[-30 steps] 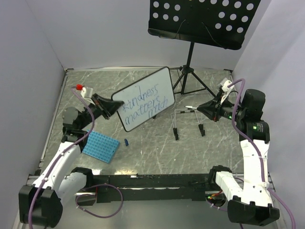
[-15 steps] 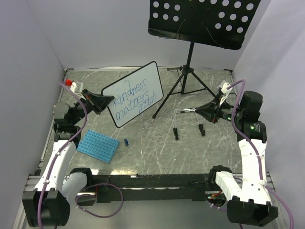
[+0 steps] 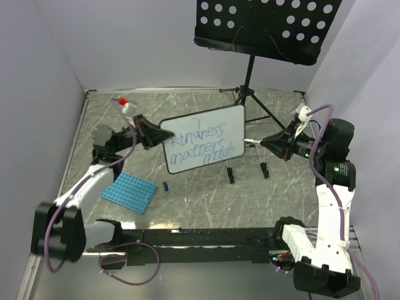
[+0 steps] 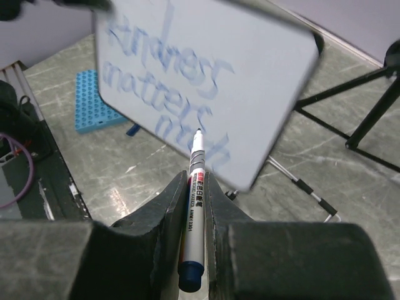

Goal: Write a sentence on the whiteboard
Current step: Put down the whiteboard on the whiteboard stand.

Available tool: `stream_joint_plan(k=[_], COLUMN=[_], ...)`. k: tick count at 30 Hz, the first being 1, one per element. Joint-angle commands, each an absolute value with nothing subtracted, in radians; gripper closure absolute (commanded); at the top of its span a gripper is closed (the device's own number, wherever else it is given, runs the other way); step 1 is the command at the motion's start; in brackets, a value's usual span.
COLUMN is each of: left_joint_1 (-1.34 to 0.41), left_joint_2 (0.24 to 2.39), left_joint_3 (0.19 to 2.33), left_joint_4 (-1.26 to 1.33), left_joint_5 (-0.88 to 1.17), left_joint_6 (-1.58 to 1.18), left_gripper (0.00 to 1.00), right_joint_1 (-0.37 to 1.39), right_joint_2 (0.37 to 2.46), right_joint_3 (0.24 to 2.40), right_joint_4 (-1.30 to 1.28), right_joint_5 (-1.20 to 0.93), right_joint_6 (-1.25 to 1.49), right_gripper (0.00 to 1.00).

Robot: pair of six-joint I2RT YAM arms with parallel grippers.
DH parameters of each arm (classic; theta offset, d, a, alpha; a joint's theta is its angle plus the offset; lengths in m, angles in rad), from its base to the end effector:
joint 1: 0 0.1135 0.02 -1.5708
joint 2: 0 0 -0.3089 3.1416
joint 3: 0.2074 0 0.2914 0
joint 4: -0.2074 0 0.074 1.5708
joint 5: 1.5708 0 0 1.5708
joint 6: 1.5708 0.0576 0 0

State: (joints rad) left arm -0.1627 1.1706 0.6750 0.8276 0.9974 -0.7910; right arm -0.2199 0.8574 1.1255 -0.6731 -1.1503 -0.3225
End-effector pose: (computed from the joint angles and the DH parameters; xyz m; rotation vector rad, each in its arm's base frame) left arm 0.2670 -0.0929 0.3495 0.5130 1.4587 -1.3856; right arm 0.1740 0.0150 0.4420 -0.7873 1.6084 0.7376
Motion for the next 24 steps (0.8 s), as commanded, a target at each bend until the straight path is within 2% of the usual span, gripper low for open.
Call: stream_joint_plan(k=[1,9,14,24], left_joint_1=[-0.265,-0.438,-0.495,-0.548], left_joint_2=[1.288,1.667,1.837,1.994], left_joint_3=[0.790,0.916,1.024,1.095], left_joint_4=[1.095,1.486,1.523,1.517], left_joint_5=[1.000,0.876,0.773,0.673], left_joint_6=[-0.850,-1.051,-1.040,-0.957], left_gripper=[0.99,0.99,0.99,0.99], right_joint_1=[-0.241,-0.242,-0.245,-0.255], right_joint_2=[0.819,0.811,0.812,0.821], right_joint_3=[1.235,1.279,1.266,1.247], right_joint_4=[-0.721,-0.738,-0.738,-0.724], right_joint_5=[-1.249,-1.269,-1.256,-1.259], right_joint_6=[-0.313,-0.273,-0.278,-0.275], right_gripper=[1.00,1.00,1.00,1.00])
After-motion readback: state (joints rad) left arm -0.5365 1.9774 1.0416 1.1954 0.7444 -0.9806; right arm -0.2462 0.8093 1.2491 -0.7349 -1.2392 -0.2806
